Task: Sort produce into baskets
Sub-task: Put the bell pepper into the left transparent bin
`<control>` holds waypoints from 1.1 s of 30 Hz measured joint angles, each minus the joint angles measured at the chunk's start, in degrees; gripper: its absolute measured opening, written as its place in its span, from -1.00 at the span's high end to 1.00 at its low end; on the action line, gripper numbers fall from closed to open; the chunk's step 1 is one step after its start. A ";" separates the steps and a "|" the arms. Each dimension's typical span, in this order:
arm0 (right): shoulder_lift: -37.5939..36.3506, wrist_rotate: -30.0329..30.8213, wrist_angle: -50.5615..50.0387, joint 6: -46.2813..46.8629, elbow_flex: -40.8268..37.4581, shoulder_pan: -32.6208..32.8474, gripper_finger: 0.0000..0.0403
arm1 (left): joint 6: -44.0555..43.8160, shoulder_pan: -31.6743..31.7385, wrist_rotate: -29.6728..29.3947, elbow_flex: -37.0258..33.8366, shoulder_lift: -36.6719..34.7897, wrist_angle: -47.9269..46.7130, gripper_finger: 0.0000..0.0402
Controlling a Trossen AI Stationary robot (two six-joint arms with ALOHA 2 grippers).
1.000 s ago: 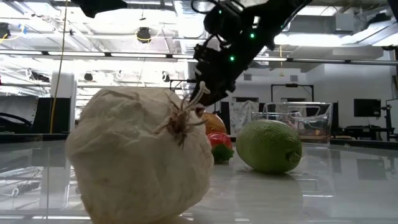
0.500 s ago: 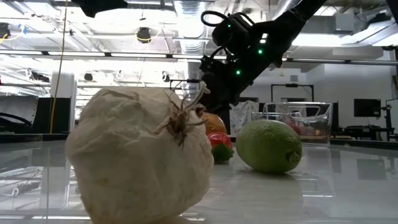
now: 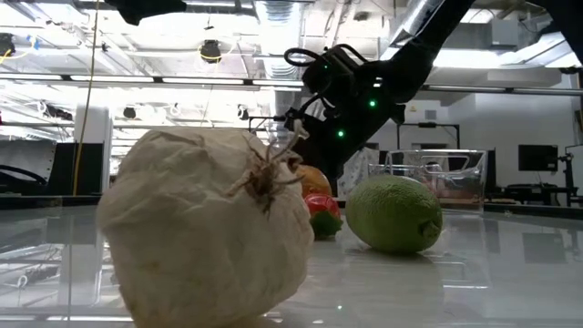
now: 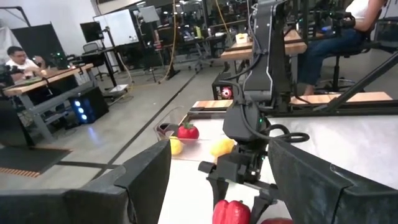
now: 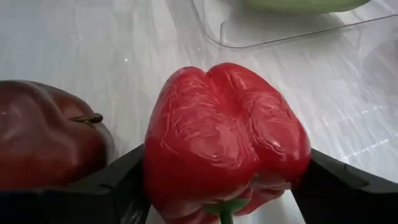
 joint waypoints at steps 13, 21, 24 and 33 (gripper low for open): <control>-10.12 4.76 -19.47 -1.50 4.71 1.36 -0.65 | -0.13 0.01 0.00 0.00 -0.01 -0.04 -0.28; -26.95 24.97 -43.96 4.21 6.73 3.07 -0.67 | 0.02 0.01 -0.02 0.00 0.10 0.01 -0.28; -31.28 25.83 -49.42 9.54 5.69 2.29 -0.67 | 0.00 0.01 0.00 0.00 0.10 0.03 -0.28; -35.48 23.65 -47.38 13.99 3.96 3.12 -0.67 | 0.08 0.01 -0.31 0.00 0.10 0.09 -0.28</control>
